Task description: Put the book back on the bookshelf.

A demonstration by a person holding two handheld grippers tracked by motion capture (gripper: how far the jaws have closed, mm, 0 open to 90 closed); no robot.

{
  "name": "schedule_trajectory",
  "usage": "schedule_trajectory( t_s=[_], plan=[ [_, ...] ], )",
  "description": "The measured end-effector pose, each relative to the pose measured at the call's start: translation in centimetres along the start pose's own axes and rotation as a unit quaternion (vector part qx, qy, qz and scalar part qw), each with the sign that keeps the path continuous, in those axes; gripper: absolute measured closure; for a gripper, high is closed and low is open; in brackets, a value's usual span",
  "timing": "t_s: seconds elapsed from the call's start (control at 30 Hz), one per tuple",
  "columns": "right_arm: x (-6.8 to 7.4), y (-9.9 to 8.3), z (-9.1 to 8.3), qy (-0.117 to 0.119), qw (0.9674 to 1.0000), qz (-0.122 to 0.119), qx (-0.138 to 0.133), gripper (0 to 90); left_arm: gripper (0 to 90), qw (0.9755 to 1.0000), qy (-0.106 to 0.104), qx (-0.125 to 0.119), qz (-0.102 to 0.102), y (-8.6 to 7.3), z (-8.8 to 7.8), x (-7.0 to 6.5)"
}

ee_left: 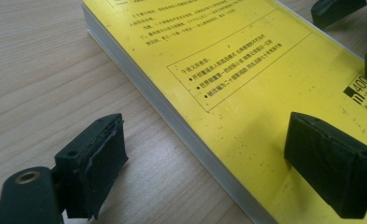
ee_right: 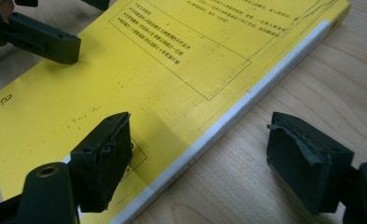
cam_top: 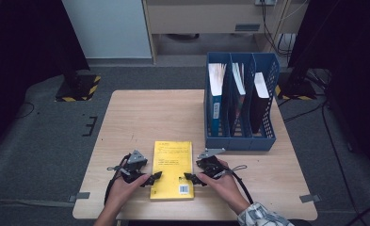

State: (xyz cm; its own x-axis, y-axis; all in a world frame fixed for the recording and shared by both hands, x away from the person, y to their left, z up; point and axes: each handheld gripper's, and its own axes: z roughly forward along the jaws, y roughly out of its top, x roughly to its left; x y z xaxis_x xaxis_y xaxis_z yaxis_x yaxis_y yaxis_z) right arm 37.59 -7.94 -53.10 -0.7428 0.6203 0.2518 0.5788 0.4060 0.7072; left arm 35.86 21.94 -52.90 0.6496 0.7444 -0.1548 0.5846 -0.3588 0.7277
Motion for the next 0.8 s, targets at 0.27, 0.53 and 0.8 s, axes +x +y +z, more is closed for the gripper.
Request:
schedule_trajectory(
  t_s=[0.27, 0.53, 0.8],
  plan=[
    [0.9, -0.3, 0.4, -0.003, 0.9998, -0.017, -0.008, 16.8, 9.8, 0.9998, -0.014, 0.003, -0.010, -0.1, 0.3, 0.0],
    [1.8, -0.4, 0.8, 0.003, 0.9995, -0.029, -0.010, 14.3, 9.9, 0.9995, -0.030, -0.004, -0.001, 0.1, 0.8, -0.2],
    [2.2, -0.3, 0.9, -0.007, 0.9997, -0.024, -0.006, 12.4, 11.3, 0.9989, -0.045, -0.008, -0.007, 0.4, 1.3, -0.5]
  ],
)
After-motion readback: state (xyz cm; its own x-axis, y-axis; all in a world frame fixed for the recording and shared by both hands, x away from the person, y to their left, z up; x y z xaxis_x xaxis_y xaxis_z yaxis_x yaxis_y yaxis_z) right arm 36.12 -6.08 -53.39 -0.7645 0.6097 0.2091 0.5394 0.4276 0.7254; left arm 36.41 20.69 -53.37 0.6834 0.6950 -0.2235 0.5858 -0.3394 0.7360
